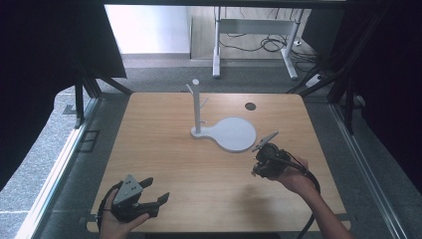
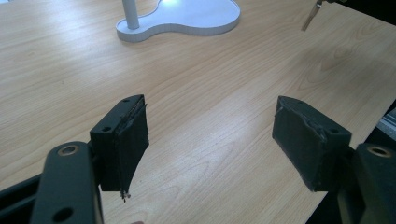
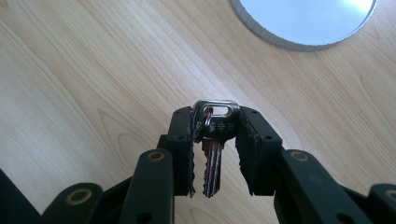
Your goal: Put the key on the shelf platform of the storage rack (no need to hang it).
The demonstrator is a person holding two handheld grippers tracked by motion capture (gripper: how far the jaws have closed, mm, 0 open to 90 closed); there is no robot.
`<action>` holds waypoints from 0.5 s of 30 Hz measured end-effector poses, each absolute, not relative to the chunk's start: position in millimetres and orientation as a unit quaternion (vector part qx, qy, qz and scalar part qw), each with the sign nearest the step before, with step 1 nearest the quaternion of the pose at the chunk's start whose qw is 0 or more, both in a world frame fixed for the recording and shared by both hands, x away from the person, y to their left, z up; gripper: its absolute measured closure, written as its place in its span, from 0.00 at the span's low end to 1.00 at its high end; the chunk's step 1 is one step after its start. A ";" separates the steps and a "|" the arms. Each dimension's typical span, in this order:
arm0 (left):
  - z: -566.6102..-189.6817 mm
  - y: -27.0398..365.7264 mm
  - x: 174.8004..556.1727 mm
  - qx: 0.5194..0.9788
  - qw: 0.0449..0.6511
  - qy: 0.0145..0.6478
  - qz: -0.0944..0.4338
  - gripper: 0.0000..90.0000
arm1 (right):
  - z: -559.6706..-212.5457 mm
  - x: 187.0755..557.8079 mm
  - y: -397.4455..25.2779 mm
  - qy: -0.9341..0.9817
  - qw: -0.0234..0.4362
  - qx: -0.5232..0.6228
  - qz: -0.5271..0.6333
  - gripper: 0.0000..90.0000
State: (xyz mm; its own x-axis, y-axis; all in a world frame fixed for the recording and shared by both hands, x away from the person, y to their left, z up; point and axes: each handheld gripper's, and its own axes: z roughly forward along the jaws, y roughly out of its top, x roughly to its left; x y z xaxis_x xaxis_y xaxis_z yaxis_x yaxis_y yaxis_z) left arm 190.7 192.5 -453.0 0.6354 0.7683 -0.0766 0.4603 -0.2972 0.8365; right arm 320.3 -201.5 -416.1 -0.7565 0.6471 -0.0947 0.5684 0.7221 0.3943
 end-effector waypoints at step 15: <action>-453.1 192.2 190.8 0.787 0.445 0.390 0.172 0.30 | -408.0 329.1 -196.2 0.921 0.115 0.328 0.178 0.75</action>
